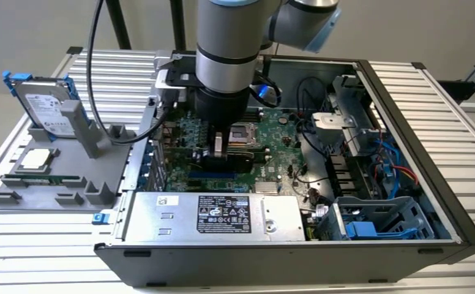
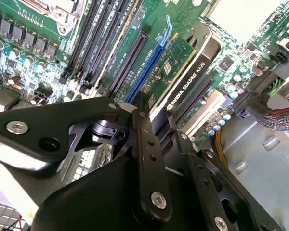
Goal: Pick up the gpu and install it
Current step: 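Insert the gpu into the slot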
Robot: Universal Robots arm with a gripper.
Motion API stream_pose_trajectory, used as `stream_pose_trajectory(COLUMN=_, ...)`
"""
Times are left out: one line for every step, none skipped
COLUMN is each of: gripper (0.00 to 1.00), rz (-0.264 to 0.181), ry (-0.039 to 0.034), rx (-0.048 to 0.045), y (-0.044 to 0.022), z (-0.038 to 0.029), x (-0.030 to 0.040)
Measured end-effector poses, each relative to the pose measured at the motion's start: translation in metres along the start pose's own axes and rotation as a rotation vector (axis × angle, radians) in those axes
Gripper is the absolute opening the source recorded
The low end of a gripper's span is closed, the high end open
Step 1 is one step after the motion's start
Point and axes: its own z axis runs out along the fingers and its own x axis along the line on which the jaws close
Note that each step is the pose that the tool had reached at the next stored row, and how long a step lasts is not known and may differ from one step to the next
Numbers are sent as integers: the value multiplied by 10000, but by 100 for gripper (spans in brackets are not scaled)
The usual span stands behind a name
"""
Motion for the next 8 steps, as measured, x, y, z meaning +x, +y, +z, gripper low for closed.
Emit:
stream_pose_trajectory(gripper=0, rz=1, ry=-3, rx=-2, y=2, z=5, x=0)
stream_pose_trajectory(gripper=0, rz=4, ry=-5, rx=-2, y=6, z=12, x=-1)
stream_pose_trajectory(gripper=0, rz=6, ry=-6, rx=-3, y=10, z=18, x=0)
stream_pose_trajectory(gripper=0, rz=8, ry=-7, rx=-4, y=12, z=24, x=0)
stream_pose_trajectory(gripper=0, rz=10, ry=-8, rx=-4, y=15, z=31, x=0)
stream_pose_trajectory(gripper=0, rz=13, ry=-9, rx=-5, y=18, z=37, x=-1)
stream_pose_trajectory(gripper=0, rz=13, ry=-10, rx=-6, y=19, z=43, x=-1)
stream_pose_trajectory(gripper=0, rz=14, ry=-10, rx=-7, y=20, z=50, x=-1)
